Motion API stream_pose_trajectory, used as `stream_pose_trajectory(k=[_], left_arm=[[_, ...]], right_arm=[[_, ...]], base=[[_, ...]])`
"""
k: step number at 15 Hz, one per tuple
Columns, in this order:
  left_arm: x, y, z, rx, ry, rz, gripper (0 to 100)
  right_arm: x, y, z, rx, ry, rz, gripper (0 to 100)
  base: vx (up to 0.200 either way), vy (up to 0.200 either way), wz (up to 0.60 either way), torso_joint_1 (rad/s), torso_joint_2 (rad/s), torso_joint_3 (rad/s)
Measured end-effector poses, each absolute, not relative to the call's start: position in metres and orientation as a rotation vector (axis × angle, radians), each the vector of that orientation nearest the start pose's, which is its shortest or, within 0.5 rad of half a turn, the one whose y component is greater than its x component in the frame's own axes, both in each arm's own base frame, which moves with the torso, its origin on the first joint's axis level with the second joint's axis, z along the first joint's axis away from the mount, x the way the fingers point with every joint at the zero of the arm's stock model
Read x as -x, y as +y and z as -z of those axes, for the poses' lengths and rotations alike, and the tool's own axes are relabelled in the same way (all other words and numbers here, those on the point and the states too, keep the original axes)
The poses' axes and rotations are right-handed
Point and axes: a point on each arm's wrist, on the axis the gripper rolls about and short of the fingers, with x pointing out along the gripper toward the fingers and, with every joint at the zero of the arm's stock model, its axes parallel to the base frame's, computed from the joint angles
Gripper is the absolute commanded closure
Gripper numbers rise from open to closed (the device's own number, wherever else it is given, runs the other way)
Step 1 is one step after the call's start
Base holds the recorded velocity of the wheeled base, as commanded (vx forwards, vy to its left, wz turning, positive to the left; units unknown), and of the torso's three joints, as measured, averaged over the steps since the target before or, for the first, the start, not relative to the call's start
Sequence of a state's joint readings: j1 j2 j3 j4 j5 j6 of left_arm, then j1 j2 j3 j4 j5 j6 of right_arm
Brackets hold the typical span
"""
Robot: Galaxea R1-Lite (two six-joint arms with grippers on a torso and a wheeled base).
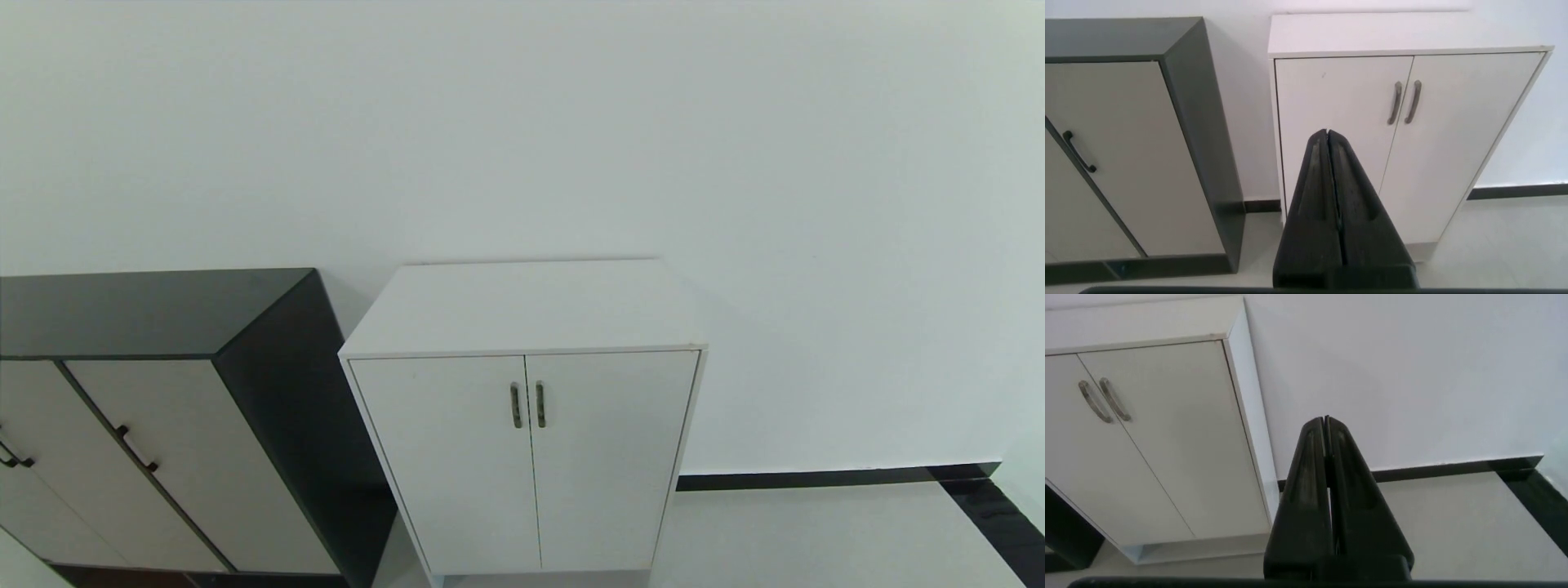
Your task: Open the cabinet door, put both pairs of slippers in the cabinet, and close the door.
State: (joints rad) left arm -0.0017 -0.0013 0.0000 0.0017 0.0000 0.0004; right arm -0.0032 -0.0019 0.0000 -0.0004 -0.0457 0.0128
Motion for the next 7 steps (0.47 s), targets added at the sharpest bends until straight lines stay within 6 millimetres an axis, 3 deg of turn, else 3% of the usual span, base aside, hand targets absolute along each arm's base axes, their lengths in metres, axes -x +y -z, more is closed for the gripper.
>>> stream_pose_trajectory(k=[7], left_arm=[[0.0229, 0.0, -0.0753, 0.0, 0.0, 0.002, 100]], right_arm=[[0.023, -0.001, -0.0754, -0.011, -0.002, 0.049, 100]], base=[[0.0, 0.0, 0.0, 0.0, 0.0, 0.0]])
